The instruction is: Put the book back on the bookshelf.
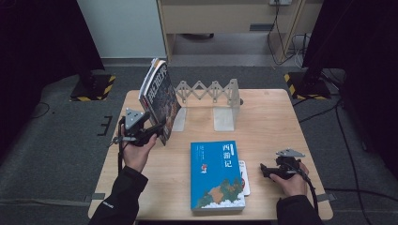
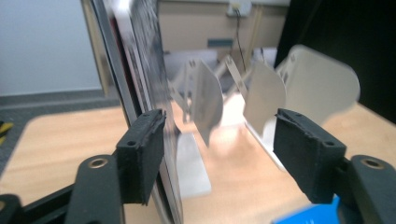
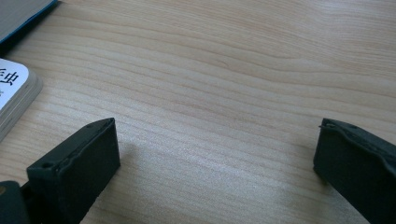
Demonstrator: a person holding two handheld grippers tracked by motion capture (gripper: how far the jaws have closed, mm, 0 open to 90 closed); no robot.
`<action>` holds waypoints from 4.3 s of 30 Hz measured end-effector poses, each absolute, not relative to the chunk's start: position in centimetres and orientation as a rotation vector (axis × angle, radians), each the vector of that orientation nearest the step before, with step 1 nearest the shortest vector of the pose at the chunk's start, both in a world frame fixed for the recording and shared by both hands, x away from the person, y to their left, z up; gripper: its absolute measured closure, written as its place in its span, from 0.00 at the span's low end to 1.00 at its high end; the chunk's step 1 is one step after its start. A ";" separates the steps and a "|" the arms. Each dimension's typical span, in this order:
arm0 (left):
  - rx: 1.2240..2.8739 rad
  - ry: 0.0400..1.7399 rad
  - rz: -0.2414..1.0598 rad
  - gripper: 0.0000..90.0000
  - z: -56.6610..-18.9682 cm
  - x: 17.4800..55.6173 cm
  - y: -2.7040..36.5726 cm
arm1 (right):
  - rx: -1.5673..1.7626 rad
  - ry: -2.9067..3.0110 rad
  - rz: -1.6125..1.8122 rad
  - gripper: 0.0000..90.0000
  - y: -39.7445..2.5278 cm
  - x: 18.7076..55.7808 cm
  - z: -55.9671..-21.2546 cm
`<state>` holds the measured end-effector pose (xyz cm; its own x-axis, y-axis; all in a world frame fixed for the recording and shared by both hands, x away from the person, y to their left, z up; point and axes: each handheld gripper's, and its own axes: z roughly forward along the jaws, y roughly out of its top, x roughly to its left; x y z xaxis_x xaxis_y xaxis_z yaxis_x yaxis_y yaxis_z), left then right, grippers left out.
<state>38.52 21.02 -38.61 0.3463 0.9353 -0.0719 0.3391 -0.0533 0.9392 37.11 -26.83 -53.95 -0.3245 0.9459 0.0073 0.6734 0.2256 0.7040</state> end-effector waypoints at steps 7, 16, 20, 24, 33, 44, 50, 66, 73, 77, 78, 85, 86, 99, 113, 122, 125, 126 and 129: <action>1.686 1.164 0.695 0.35 -41.4 37.6 20.3 | 1.496 2.079 0.863 0.01 -26.8 37.1 -53.9; 1.760 1.181 0.569 0.32 -44.0 37.2 19.3 | 1.506 2.064 0.858 0.06 -26.9 37.1 -53.8; 1.782 1.180 0.554 0.31 -44.6 37.2 19.0 | 1.517 2.066 0.839 0.15 -27.0 36.9 -53.4; 1.791 1.176 0.536 0.30 -45.1 37.2 18.7 | 1.516 2.070 0.834 0.18 -26.7 36.9 -53.0; 1.864 1.159 0.453 0.30 -47.3 37.3 16.9 | 1.443 2.077 1.017 0.22 -24.9 36.3 -50.9; 1.904 1.119 0.393 0.30 -48.5 37.4 15.1 | 1.367 2.139 1.130 0.21 -22.4 35.9 -49.6; 1.931 1.101 0.331 0.29 -49.5 37.5 13.8 | 1.354 2.161 1.170 0.21 -21.3 35.7 -49.5; 1.912 1.050 0.267 0.19 -51.5 37.9 12.8 | 1.331 2.275 1.201 0.21 -18.7 35.6 -50.5; 1.864 1.025 0.217 0.13 -52.5 38.3 12.6 | 1.346 2.293 1.238 0.20 -18.1 35.7 -50.8; 1.846 1.032 0.168 0.09 -52.9 38.7 12.8 | 1.342 2.295 1.252 0.19 -17.9 35.7 -50.9; 1.835 1.038 0.157 0.08 -53.1 38.8 12.8 | 1.351 2.293 1.256 0.19 -17.9 35.7 -50.9; 1.798 1.062 0.120 0.02 -53.7 39.1 12.6 | 1.389 2.293 1.292 0.19 -17.6 35.9 -51.2; 1.798 1.065 0.114 0.01 -53.8 39.2 12.6 | 1.391 2.293 1.295 0.19 -17.6 35.9 -51.3; 1.766 1.139 0.014 0.00 -54.2 39.6 12.7 | 1.401 2.298 1.324 0.19 -17.4 36.2 -51.5; 1.738 1.164 0.021 0.00 -54.2 39.8 12.6 | 1.412 2.293 1.346 0.19 -17.3 36.3 -51.7; 1.720 1.187 0.033 0.00 -54.2 39.7 12.3 | 1.423 2.292 1.374 0.19 -17.3 36.4 -52.0; 1.709 1.194 0.028 0.01 -54.3 39.7 12.5 | 1.432 2.291 1.378 0.19 -17.2 36.4 -52.0; 1.707 1.195 0.027 0.02 -54.3 39.7 12.6 | 1.439 2.289 1.380 0.19 -17.1 36.4 -51.9; 1.697 1.203 0.026 0.05 -54.3 39.6 12.7 | 1.441 2.291 1.385 0.19 -17.1 36.4 -52.0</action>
